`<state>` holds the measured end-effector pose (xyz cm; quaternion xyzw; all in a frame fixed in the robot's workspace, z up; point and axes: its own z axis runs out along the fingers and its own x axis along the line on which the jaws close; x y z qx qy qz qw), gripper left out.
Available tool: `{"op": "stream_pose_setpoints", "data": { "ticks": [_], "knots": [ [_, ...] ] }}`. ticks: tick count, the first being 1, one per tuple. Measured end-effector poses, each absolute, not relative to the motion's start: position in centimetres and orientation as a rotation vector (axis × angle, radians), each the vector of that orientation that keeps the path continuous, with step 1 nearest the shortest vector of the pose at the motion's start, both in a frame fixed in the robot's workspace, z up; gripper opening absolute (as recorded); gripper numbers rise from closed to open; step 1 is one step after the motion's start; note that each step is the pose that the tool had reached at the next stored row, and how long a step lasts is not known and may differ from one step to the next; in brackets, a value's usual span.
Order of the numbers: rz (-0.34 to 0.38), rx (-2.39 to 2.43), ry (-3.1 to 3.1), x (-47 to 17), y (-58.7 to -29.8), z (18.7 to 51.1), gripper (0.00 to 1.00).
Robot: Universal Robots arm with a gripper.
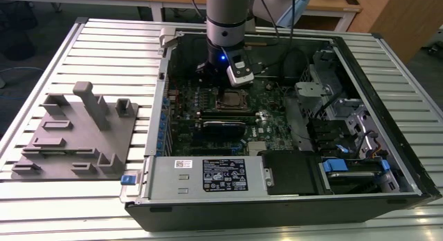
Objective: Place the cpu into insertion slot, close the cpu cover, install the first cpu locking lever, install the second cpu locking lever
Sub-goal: 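Close the cpu cover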
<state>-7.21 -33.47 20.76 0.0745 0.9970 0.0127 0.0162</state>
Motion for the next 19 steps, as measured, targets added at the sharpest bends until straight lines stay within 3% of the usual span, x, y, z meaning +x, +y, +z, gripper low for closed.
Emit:
{"op": "stream_pose_setpoints", "data": {
  "ticks": [19],
  "knots": [
    [0.041, 0.232, 3.100, -4.9, -33.5, 21.3, 0.10]
  ]
}}
